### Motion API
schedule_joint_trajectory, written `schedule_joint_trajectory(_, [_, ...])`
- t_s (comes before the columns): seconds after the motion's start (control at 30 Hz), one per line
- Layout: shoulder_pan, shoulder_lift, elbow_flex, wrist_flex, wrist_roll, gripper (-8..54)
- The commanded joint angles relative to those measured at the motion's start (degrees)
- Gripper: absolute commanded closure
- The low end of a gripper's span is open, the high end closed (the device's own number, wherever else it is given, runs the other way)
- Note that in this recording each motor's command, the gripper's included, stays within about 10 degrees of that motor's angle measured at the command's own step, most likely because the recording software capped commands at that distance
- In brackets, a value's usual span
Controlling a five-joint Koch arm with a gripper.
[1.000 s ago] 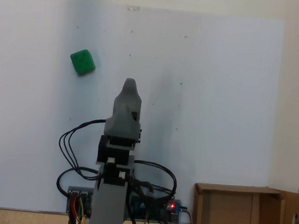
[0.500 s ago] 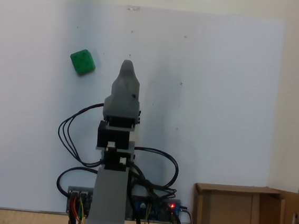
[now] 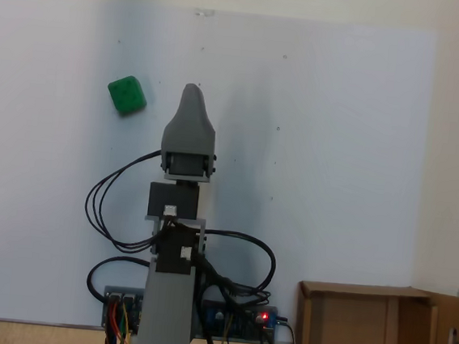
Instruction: Grasp a green dice and put it in the bin.
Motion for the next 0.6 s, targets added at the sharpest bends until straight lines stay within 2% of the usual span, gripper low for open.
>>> schedule_joint_trajectory(0.0, [1.2, 1.3, -4.5, 4.7, 0.7, 0.9])
schedule_joint_trajectory(0.3, [4.8, 1.0, -16.2, 26.5, 0.4, 1.1])
schedule_joint_trajectory(0.4, [1.7, -4.9, -24.3, 32.3, 0.3, 0.8])
schedule_joint_trajectory(0.57, [0.4, -8.4, -30.0, 37.3, 0.4, 1.4])
